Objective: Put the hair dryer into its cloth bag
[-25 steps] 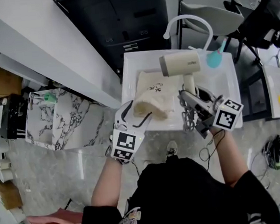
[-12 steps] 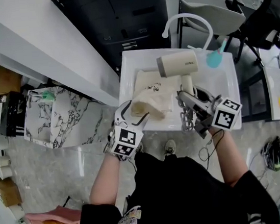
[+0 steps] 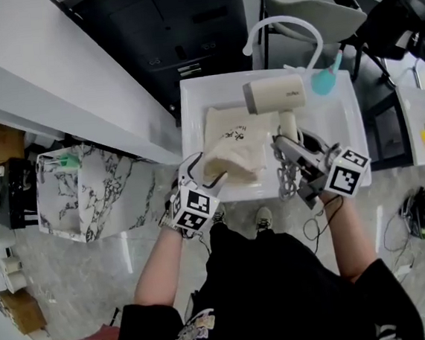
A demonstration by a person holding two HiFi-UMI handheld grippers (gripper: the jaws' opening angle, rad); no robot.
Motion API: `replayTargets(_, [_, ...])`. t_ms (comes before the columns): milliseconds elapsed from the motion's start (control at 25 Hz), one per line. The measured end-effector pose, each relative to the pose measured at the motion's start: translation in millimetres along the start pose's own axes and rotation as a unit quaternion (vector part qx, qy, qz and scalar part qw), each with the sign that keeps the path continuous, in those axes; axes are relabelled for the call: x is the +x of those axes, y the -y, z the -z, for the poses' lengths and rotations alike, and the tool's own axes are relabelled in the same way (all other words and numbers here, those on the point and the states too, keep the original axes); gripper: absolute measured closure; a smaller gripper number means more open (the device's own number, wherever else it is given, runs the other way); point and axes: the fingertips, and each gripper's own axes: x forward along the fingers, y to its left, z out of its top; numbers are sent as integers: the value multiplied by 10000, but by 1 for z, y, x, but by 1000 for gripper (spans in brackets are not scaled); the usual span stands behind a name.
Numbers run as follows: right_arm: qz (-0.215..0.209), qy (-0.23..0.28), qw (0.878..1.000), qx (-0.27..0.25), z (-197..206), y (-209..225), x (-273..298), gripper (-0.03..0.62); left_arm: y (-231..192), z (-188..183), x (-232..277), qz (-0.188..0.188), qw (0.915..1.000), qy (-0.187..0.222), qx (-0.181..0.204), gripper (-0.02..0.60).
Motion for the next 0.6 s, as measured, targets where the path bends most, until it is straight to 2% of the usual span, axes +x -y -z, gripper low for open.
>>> replayTargets(280, [656,116,9969,420,21,13,5,407,-13,22,24,531,9983,-135,202,259])
replayTargets(600, [997,215,9936,475,31,11,5,408,-12,34,49,1080,9921,-336,536,259])
